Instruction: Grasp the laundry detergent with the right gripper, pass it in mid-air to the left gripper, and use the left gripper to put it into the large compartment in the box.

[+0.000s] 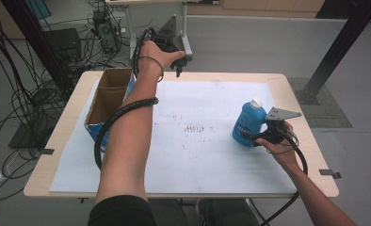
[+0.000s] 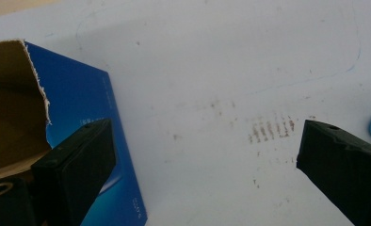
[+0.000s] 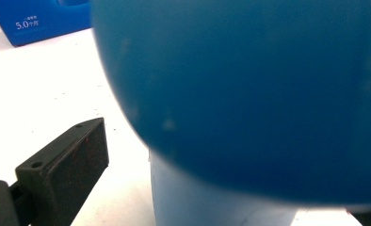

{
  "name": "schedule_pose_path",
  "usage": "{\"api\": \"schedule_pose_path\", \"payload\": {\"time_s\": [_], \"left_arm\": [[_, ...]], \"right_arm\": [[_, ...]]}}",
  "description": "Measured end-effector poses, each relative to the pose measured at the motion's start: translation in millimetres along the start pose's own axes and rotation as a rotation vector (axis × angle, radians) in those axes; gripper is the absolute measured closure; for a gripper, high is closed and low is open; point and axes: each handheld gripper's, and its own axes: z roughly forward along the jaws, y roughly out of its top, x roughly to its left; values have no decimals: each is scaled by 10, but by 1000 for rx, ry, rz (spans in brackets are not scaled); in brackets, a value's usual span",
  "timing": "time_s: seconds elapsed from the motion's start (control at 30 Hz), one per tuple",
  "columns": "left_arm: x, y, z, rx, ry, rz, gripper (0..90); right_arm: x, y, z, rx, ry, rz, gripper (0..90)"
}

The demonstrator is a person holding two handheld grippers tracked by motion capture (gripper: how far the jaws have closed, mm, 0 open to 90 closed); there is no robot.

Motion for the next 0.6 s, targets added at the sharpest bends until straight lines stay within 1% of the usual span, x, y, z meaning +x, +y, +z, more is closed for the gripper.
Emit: {"api": "schedule_pose_path", "payload": {"time_s": [0.3,0.5,0.53,0.6], "left_arm": [[2,-1,-2,-3,1,-1,56],[10,-10,0,-1,1,-2,56],[10,-10,0,-1,1,-2,56],[9,-10,1,-2,3,-1,56]], "right_arm": [[-5,-2,5,-2,-6,1,18],[-11,-4,7,1,-7,-7,88],[-11,-4,7,1,-7,-7,88],[-12,-6,8,-2,-10,-12,135]]}}
